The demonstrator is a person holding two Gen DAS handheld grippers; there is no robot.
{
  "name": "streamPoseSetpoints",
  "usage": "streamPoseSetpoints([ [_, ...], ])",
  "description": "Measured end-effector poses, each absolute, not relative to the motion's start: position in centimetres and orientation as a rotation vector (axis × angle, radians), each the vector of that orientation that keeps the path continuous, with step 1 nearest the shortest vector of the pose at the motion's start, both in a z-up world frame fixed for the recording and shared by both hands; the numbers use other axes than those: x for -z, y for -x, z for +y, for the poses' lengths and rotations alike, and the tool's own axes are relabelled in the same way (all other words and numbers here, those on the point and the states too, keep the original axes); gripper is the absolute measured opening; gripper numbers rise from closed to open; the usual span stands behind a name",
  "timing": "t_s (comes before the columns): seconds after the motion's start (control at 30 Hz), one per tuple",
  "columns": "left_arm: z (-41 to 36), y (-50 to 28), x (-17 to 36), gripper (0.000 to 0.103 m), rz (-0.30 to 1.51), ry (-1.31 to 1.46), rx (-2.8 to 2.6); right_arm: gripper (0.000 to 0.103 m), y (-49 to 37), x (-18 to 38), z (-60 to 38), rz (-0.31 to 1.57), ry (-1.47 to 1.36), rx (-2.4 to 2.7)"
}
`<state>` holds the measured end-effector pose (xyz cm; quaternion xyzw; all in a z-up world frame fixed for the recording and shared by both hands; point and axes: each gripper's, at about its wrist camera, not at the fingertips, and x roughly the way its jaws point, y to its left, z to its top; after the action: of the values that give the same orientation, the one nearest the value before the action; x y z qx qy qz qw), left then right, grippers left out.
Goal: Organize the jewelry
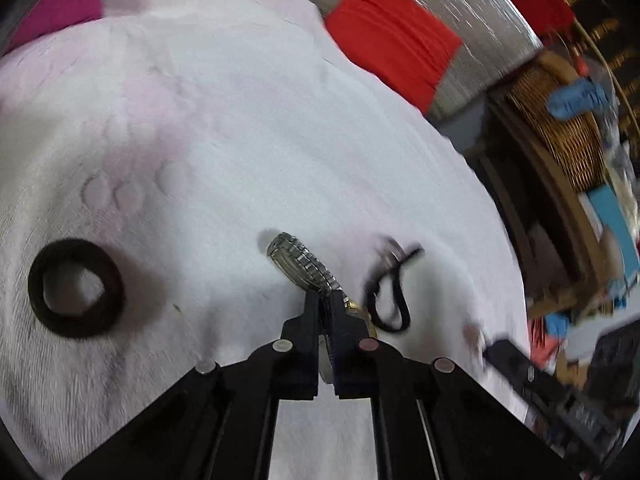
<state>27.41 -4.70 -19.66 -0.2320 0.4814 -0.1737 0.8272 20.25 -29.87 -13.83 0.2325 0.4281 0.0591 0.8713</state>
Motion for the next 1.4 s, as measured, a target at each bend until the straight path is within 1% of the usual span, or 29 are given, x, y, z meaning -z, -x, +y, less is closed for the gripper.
streamPoseSetpoints([
  [0.23, -6.1, -23.5, 17.9, 0.002, 1.062, 0.252, 0.44, 0.035, -20.9, 13.7, -29.1, 0.89, -0.49, -0.146],
  [0.47, -4.5, -20.5, 15.9, 0.002, 1.019, 0.196, 0.465, 0.035, -22.8, 14.2, -27.1, 0.906, -0.467, -0.222],
  [0.6, -3.6, -20.4, 16.0, 0.002, 1.026, 0.193, 0.474, 0.035, -25.0, 15.0, -26.0, 0.903, -0.484, -0.263],
  [0.63, -3.8, -20.5, 16.0, 0.002, 1.031, 0.202, 0.476, 0.04, -25.5, 15.3, -25.8, 0.91, -0.498, -0.268],
  [0.67, -3.7, -20.6, 16.0, 0.003, 1.031, 0.205, 0.472, 0.052, -26.0, 15.4, -25.6, 0.913, -0.506, -0.275],
  [0.7, -3.7, -20.7, 16.1, 0.003, 1.033, 0.203, 0.466, 0.058, -26.3, 15.5, -25.3, 0.906, -0.508, -0.283],
  [0.73, -3.8, -20.8, 16.1, 0.003, 1.036, 0.195, 0.462, 0.061, -26.7, 15.4, -24.9, 0.893, -0.502, -0.289],
  [0.87, -4.5, -21.1, 16.7, 0.005, 1.057, 0.138, 0.429, 0.06, -28.2, 16.1, -23.3, 0.931, -0.465, -0.276],
  [0.9, -4.6, -21.2, 16.8, 0.006, 1.061, 0.134, 0.422, 0.058, -28.5, 16.5, -22.9, 0.942, -0.453, -0.265],
  [0.93, -4.4, -21.3, 16.9, 0.006, 1.06, 0.129, 0.412, 0.046, -28.6, 16.5, -22.7, 0.93, -0.43, -0.247],
  [0.97, -4.4, -21.3, 16.9, 0.007, 1.058, 0.125, 0.405, 0.028, -28.8, 16.6, -22.7, 0.927, -0.417, -0.242],
  [1.0, -4.3, -21.4, 16.9, 0.008, 1.054, 0.122, 0.397, 0.021, -28.9, 16.7, -22.9, 0.937, -0.426, -0.241],
  [1.03, -4.2, -21.5, 16.8, 0.011, 1.049, 0.124, 0.388, 0.018, -28.9, 16.8, -23.2, 0.94, -0.442, -0.24],
  [1.07, -4.0, -21.6, 16.8, 0.013, 1.044, 0.13, 0.384, 0.017, -28.8, 16.8, -23.5, 0.936, -0.45, -0.236],
  [1.13, -3.8, -21.6, 16.6, 0.014, 1.033, 0.14, 0.381, 0.017, -28.4, 16.6, -24.1, 0.93, -0.451, -0.231],
  [1.2, -3.9, -21.8, 16.3, 0.018, 1.02, 0.15, 0.391, 0.017, -27.7, 16.1, -25.1, 0.911, -0.49, -0.236],
  [1.23, -4.3, -22.0, 16.3, 0.029, 1.016, 0.156, 0.402, 0.017, -27.4, 15.8, -25.5, 0.9, -0.506, -0.238],
  [1.27, -4.6, -22.2, 16.3, 0.044, 1.015, 0.162, 0.408, 0.017, -26.9, 15.6, -25.9, 0.892, -0.519, -0.238],
  [1.3, -4.9, -22.3, 16.2, 0.051, 1.013, 0.172, 0.414, 0.017, -26.4, 15.4, -26.2, 0.89, -0.526, -0.236],
  [1.33, -5.1, -22.5, 16.1, 0.055, 1.007, 0.189, 0.423, 0.017, -25.9, 15.1, -26.5, 0.894, -0.528, -0.233],
  [1.4, -5.5, -22.4, 15.9, 0.056, 0.996, 0.201, 0.438, 0.017, -24.6, 14.8, -26.9, 0.905, -0.522, -0.226],
])
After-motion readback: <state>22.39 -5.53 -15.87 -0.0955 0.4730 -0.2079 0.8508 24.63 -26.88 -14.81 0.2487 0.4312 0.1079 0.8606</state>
